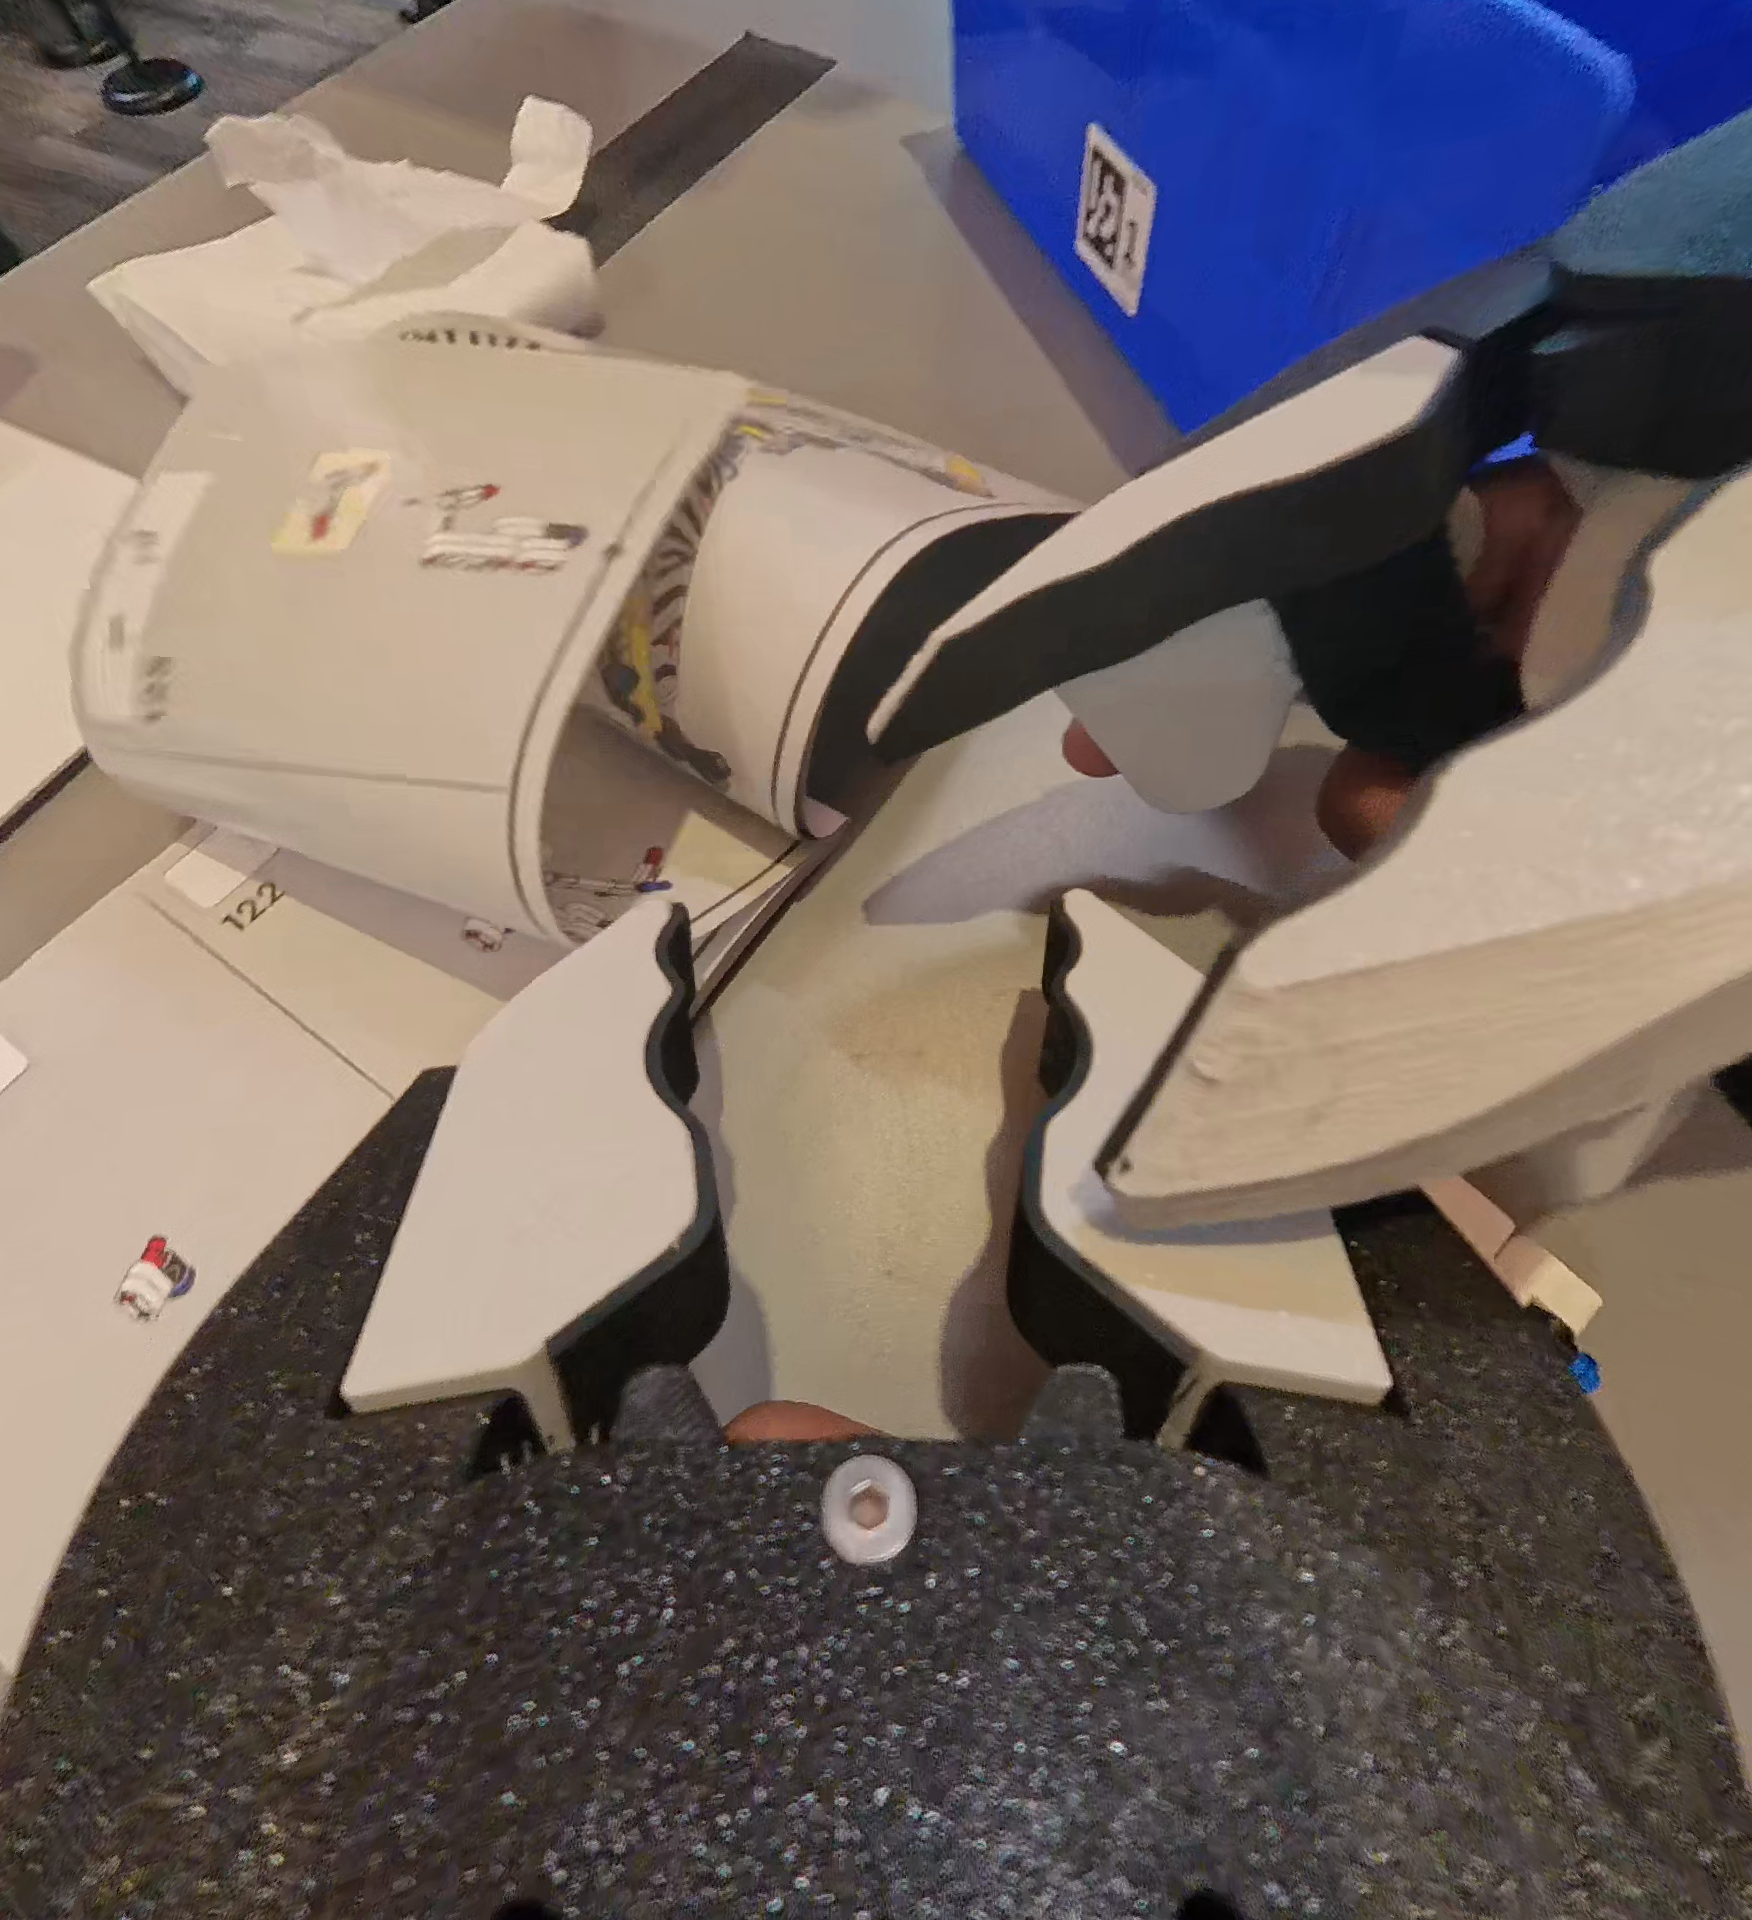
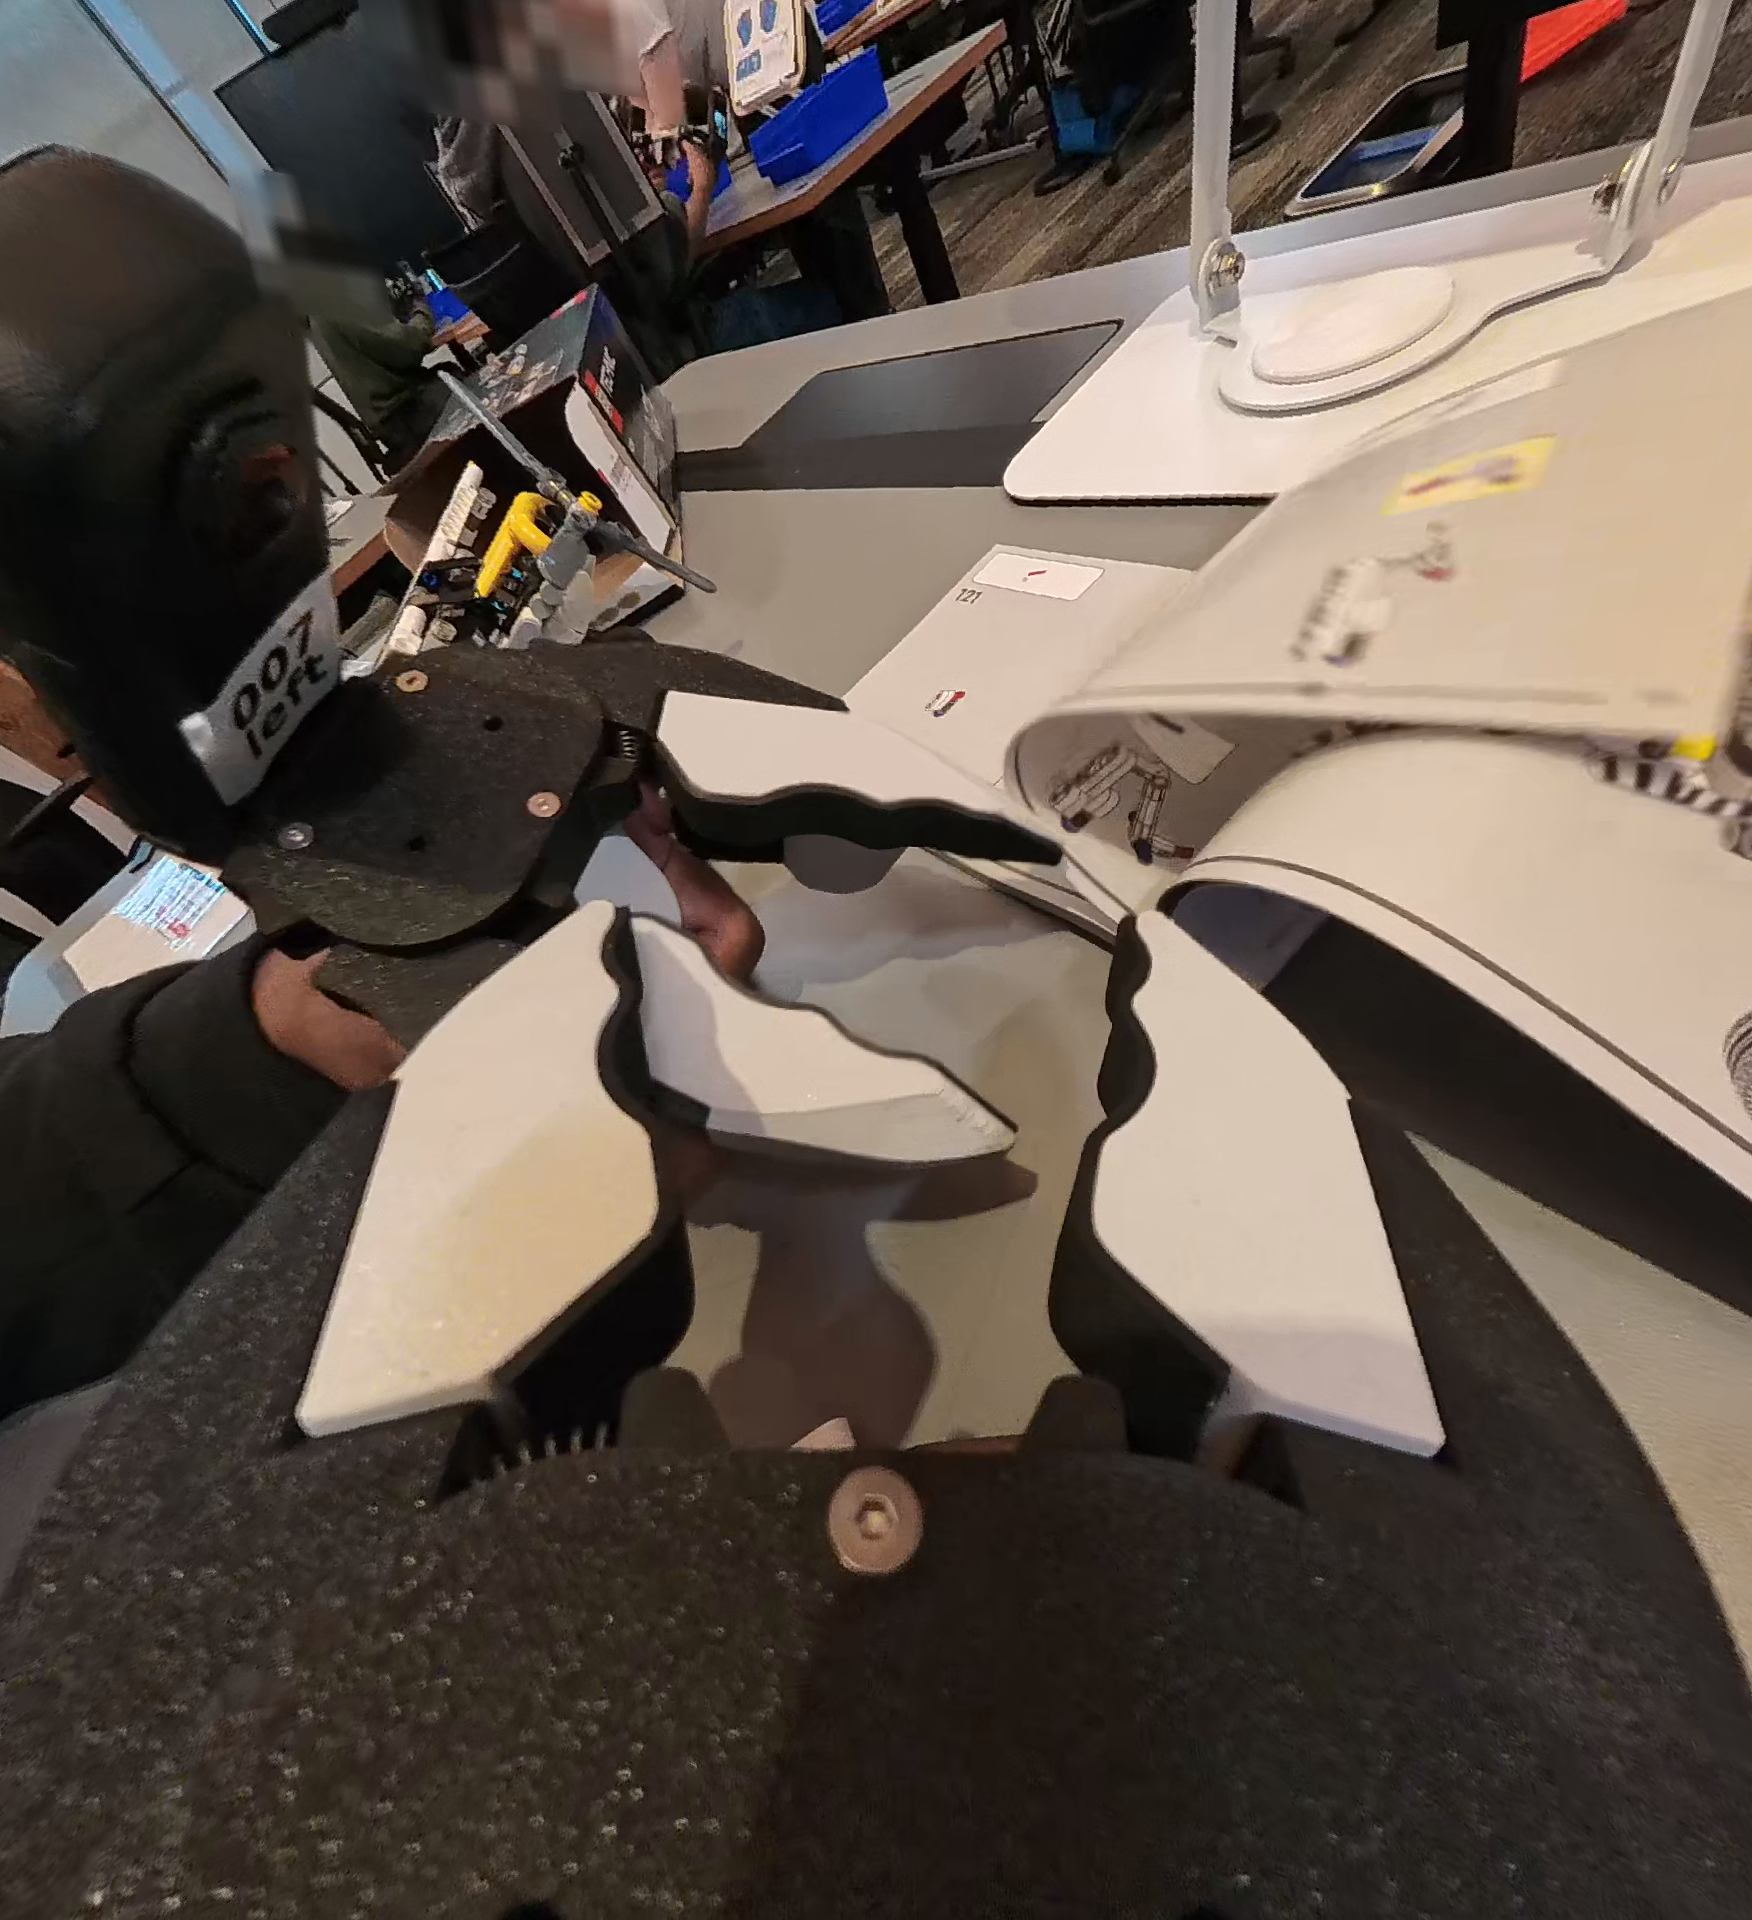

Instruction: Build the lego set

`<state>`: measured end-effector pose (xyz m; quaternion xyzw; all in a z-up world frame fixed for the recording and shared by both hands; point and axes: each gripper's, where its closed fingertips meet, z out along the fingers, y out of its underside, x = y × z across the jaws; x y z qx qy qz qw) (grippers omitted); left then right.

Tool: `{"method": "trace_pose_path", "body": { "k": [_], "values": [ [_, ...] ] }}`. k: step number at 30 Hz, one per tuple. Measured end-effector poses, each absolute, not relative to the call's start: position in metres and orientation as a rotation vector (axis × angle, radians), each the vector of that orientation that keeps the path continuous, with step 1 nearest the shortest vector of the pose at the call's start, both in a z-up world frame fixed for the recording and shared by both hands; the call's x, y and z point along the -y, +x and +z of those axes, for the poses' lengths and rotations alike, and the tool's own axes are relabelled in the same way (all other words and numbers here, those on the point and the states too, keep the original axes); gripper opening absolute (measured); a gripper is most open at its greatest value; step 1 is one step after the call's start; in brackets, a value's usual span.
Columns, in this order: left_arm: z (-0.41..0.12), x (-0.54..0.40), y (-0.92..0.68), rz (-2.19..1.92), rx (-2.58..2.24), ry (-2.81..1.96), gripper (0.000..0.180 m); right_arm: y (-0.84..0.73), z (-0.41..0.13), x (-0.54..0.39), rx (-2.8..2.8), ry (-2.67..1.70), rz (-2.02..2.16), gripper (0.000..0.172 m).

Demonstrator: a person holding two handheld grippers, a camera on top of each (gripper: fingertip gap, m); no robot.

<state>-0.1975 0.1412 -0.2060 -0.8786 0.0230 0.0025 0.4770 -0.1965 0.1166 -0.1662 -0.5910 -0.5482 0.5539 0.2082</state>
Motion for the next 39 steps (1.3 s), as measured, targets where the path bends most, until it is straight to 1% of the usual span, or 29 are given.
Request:
{"method": "trace_pose_path", "body": {
  "k": [17, 28, 33, 36, 39],
  "values": [
    [-0.202, -0.129, -0.216, 0.051, 0.199, -2.110, 0.066, -0.189, -0.166, -0.111, 1.545, -1.583, 1.580, 0.085],
    [-0.188, -0.112, -0.212, 0.113, 0.230, -2.008, 0.064, -0.186, -0.165, -0.104, 1.590, -1.541, 1.615, 0.083],
    [-0.176, -0.102, -0.213, 0.128, 0.282, -1.916, 0.057, -0.185, -0.162, -0.104, 1.580, -1.528, 1.659, 0.081],
    [-0.164, -0.095, -0.214, 0.084, 0.336, -1.828, 0.041, -0.185, -0.163, -0.102, 1.602, -1.519, 1.658, 0.078],
    [-0.151, -0.089, -0.217, 0.069, 0.370, -1.719, 0.029, -0.184, -0.164, -0.099, 1.628, -1.492, 1.631, 0.077]
  ]
}}
